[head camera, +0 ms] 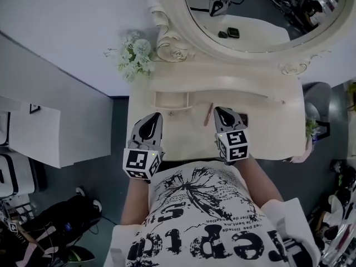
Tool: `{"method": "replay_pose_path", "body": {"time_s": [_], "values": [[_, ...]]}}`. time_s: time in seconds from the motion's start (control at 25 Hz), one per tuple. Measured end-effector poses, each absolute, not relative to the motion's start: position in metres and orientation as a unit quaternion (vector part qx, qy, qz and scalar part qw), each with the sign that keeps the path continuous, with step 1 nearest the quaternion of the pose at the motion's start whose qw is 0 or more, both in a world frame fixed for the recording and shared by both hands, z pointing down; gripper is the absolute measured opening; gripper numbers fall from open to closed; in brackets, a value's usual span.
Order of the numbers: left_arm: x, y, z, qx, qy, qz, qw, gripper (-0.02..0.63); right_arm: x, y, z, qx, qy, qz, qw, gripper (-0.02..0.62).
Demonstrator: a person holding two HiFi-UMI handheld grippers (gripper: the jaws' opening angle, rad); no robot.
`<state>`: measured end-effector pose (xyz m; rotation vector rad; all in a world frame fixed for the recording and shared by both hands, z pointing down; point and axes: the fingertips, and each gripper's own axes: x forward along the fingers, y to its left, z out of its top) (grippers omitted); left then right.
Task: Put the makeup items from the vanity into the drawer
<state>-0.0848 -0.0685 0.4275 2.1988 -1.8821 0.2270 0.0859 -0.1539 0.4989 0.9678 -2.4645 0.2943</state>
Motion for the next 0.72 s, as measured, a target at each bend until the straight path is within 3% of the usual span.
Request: {"method": "replay_pose_path", "body": {"time_s": [0.44, 0.56, 0.72], "values": [[-0.11, -0.099, 0.452, 0.782, -0.601, 0.092, 0.137, 0.02, 0.084, -0.168, 0.587, 0.39, -0.837, 0.179, 0.34, 0.025], [-0.117, -0.101, 0.46, 0.787, -0.592, 0.101, 0.143, 0.02, 0.081, -0.173, 0.605, 0.4, -0.821, 0.206, 0.351, 0.126], [-0.125, -0.099, 0.469, 0.79, -0.584, 0.105, 0.155, 0.021, 0.082, -0.172, 0.624, 0.416, -0.795, 0.242, 0.37, 0.146]]}}
